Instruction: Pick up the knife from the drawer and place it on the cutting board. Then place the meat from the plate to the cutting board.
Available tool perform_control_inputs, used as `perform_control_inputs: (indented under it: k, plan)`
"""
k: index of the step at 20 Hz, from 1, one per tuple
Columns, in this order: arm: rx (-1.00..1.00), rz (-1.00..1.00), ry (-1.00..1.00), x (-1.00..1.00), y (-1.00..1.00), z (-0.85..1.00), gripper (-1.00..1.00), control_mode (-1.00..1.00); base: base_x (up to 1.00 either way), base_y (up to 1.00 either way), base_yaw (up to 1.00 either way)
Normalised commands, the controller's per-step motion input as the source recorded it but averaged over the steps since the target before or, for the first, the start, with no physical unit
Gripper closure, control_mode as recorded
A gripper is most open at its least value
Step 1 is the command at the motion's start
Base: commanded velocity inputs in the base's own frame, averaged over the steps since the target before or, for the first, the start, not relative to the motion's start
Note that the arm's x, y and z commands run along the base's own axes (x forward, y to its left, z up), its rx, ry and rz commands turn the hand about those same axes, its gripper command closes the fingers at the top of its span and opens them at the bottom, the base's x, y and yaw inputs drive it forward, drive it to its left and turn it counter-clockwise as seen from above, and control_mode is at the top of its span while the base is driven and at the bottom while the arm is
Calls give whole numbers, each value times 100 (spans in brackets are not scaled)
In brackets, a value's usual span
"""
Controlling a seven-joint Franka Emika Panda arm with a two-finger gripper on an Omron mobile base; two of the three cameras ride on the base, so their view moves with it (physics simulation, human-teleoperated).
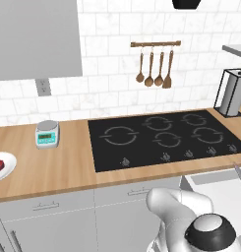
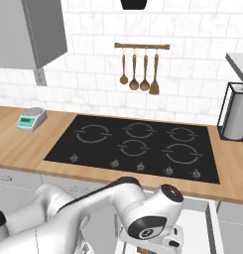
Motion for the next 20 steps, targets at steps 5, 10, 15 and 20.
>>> perform_control_inputs:
  k: [5,10,15,20]
  plan:
    - [0,12,-7,13,71,86,100,-100,0,0,0]
    - [0,12,-7,15,54,77,100,-100,0,0,0]
    - [0,8,-9,17,43,57,100,-100,0,0,0]
    - [0,1,-4,40,35,43,100,-100,0,0,0]
